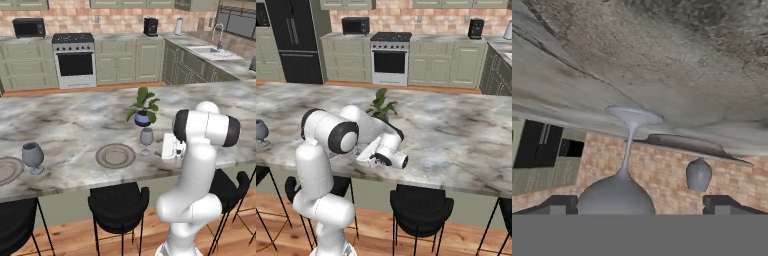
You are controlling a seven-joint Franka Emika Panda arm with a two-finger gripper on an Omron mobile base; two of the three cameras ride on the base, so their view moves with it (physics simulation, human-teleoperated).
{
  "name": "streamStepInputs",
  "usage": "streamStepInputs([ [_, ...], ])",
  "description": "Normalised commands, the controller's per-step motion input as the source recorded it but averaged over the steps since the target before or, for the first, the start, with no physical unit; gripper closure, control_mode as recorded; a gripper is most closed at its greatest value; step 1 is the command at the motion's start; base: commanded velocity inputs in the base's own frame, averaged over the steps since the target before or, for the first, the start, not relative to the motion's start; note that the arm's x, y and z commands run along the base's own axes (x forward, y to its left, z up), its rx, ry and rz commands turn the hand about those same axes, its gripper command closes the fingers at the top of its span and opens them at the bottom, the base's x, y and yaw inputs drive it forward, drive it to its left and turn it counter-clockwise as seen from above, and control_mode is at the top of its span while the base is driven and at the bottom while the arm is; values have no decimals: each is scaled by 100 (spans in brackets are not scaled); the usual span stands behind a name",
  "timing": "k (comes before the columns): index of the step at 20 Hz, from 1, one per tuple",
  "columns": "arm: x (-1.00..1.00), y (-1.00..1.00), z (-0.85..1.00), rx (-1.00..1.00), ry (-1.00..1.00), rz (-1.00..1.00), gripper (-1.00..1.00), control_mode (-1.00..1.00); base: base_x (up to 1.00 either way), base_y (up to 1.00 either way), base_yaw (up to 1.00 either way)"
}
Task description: Retrieve the wine glasses from the counter and place one next to each plate.
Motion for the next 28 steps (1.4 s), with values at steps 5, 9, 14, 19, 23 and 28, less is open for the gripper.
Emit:
streamStepInputs([
  [5, -40, -19, 100, 8, -14, -3, -100, -100, 0, 0, 0],
  [9, -41, -10, 100, 9, -12, 0, -100, -100, 0, 0, 0],
  [14, -55, -1, 100, 7, -17, 0, -100, -100, 0, 0, 0],
  [19, -76, 0, 82, 7, -10, 2, -100, -100, 0, 0, 0],
  [23, -92, 1, 90, 7, -4, 5, -100, -100, 0, 0, 0],
  [28, -99, 3, 75, 3, -4, 6, -100, -100, 0, 0, 0],
])
